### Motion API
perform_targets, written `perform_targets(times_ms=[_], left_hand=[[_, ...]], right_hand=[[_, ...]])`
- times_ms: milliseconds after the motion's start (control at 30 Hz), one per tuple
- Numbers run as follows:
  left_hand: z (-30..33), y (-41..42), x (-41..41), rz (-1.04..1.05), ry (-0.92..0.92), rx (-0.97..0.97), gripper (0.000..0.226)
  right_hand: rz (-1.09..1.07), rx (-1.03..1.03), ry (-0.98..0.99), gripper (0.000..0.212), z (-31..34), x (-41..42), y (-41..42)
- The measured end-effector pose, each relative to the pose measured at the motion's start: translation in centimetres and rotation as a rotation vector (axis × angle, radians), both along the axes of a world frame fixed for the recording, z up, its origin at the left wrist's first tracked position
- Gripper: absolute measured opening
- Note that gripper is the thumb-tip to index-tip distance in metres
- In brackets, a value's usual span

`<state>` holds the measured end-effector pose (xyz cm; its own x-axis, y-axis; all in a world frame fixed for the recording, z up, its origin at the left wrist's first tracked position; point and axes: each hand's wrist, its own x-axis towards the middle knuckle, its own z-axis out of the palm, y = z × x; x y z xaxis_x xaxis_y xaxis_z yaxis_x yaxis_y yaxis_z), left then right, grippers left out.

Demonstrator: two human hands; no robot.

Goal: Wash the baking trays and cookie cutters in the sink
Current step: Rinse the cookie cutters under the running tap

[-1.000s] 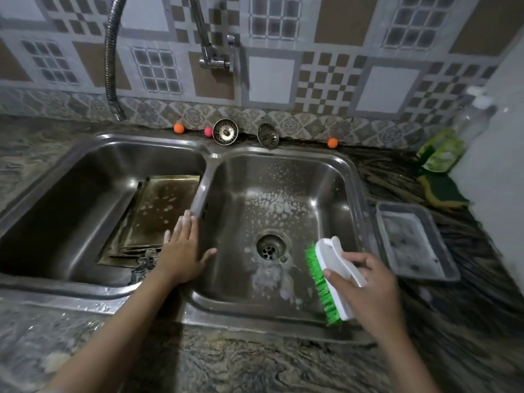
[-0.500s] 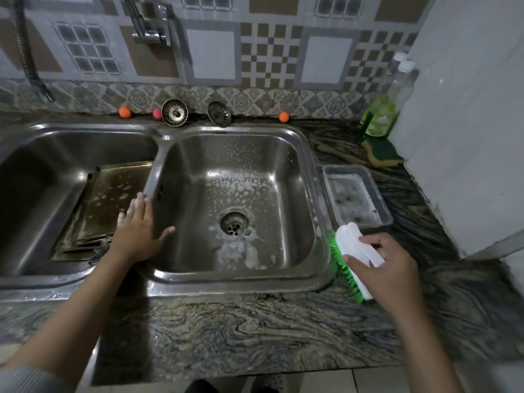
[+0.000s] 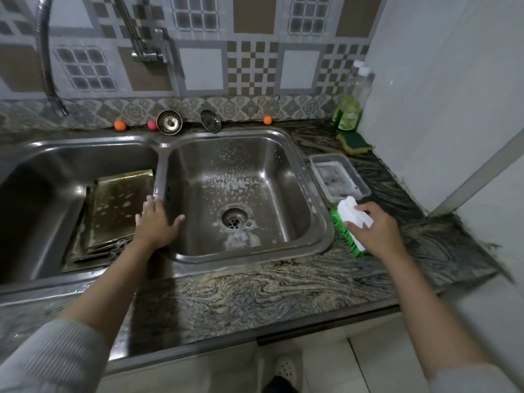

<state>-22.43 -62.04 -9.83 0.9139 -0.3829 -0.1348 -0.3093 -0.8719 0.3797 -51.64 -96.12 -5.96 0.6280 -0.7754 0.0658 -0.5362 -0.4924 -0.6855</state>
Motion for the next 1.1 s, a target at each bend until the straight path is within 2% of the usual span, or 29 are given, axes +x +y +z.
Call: perform_targets(times_ms=[133,200,267,367,433,533,667,900,1100], left_hand=[[1.2,0.9,-1.6,-0.051,0.031,-0.157,0.08],[1.7,1.7,-2.8,-0.098,0.008,-0.189,0.078],[2.4,2.8,-3.7,-0.113,0.006,-0.216,0.076],[3.8,5.0,-4.0,-0.12,-0.021,-0.278,0.075],[5.0,6.6,-3.8,-0.085,-0.075,-0.337,0.069],[7.5,8.8,-3.4,-0.045,-0.203,-0.428,0.049],[11.8,10.7,-1.2,0.01,-0.342,-0.513,0.048],[20.2,9.9,6.7,-0.008,-0.512,-0.58,0.043],[24.1,7.5,15.5,-0.029,-0.641,-0.547,0.049]], right_hand=[[0.015,-0.058,0.299,0.06,1.4,-0.8,0.0],[-0.009,-0.168,0.431,0.067,1.9,-1.0,1.2],[-0.028,-0.272,0.327,0.064,2.2,-0.4,3.8],[0.023,-0.266,0.068,0.049,3.2,1.9,9.6],[0.089,-0.258,-0.008,0.042,4.0,4.1,13.3],[0.186,-0.264,-0.111,0.031,4.8,8.2,17.8],[0.31,-0.229,-0.211,0.023,6.9,14.9,21.4],[0.443,-0.179,-0.39,0.025,12.4,28.3,23.0],[0.417,-0.099,-0.422,0.039,15.5,41.2,19.4]])
